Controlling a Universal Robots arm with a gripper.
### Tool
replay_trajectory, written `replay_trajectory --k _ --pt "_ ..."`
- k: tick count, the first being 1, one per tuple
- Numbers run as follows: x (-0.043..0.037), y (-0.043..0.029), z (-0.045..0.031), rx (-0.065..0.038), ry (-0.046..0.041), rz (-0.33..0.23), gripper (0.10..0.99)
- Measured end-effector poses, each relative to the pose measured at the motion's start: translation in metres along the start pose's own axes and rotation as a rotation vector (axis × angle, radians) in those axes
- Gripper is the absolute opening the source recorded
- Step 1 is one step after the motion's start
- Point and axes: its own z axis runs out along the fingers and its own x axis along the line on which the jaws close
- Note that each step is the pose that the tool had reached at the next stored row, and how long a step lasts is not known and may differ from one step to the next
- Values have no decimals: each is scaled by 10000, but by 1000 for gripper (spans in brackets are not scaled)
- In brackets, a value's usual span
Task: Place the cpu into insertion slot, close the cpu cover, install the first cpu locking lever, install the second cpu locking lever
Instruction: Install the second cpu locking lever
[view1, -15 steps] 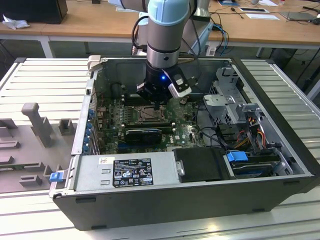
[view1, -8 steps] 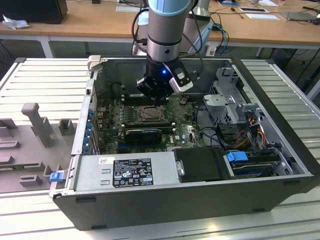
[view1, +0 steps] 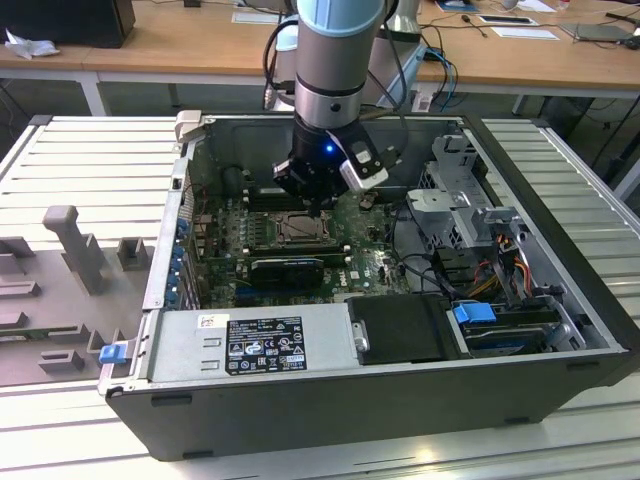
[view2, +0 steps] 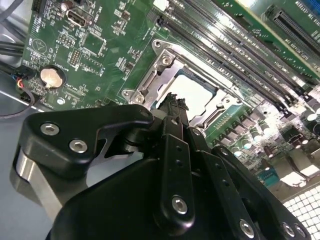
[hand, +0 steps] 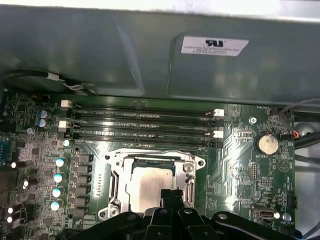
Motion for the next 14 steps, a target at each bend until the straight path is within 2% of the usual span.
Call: replay_trajectory --k 2,7,14 --pt "1 -22 -2 -1 -1 0 106" --pt "10 -187 -20 -1 -1 0 106" --pt "15 -284 -31 0 3 1 106"
